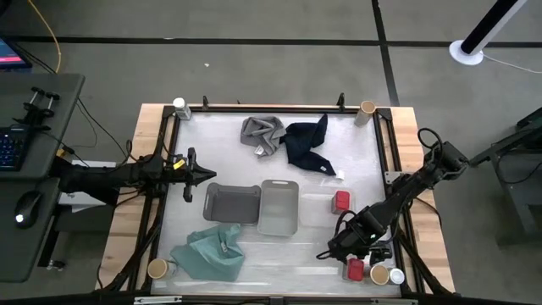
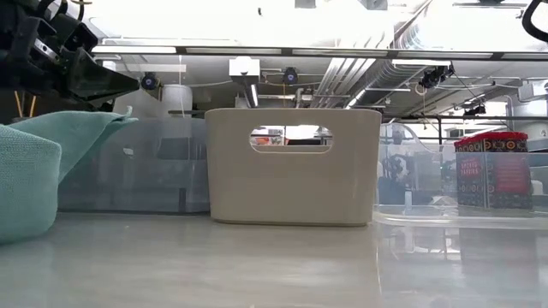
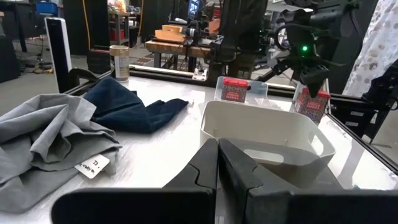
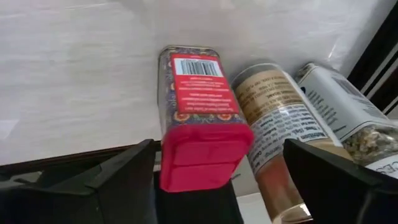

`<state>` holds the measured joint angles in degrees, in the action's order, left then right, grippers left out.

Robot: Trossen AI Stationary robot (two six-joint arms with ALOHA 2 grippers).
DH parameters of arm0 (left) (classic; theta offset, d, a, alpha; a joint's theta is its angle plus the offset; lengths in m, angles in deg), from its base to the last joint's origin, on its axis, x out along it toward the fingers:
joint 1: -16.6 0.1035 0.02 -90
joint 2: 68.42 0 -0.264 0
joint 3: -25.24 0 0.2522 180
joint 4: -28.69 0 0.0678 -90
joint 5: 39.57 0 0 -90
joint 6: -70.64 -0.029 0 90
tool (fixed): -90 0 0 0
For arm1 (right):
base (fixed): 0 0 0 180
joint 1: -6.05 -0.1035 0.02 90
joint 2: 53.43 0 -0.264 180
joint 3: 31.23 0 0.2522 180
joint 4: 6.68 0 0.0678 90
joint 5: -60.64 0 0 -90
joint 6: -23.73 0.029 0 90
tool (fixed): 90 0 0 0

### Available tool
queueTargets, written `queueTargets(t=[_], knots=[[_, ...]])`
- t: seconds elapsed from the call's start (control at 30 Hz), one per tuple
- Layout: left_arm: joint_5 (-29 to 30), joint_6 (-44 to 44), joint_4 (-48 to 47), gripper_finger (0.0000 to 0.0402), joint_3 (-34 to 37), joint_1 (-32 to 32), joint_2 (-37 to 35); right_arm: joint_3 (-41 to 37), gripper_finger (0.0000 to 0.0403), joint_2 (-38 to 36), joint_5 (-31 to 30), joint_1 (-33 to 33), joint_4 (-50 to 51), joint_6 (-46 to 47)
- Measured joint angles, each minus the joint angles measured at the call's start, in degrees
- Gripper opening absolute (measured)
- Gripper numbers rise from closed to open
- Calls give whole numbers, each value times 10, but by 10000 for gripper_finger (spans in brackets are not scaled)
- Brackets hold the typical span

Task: Sort spices by type
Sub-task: Put the red spice can into the transparent bin

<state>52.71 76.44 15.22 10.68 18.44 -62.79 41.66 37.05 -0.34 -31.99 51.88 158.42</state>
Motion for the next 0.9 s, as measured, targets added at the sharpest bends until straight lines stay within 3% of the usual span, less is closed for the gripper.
queueTargets(t=[0.37,0.9], knots=[[0,0,0,0,0,0,0,0,352,8,-22,2,2,0],[0,0,0,0,0,0,0,0,316,44,17,5,-37,-22]])
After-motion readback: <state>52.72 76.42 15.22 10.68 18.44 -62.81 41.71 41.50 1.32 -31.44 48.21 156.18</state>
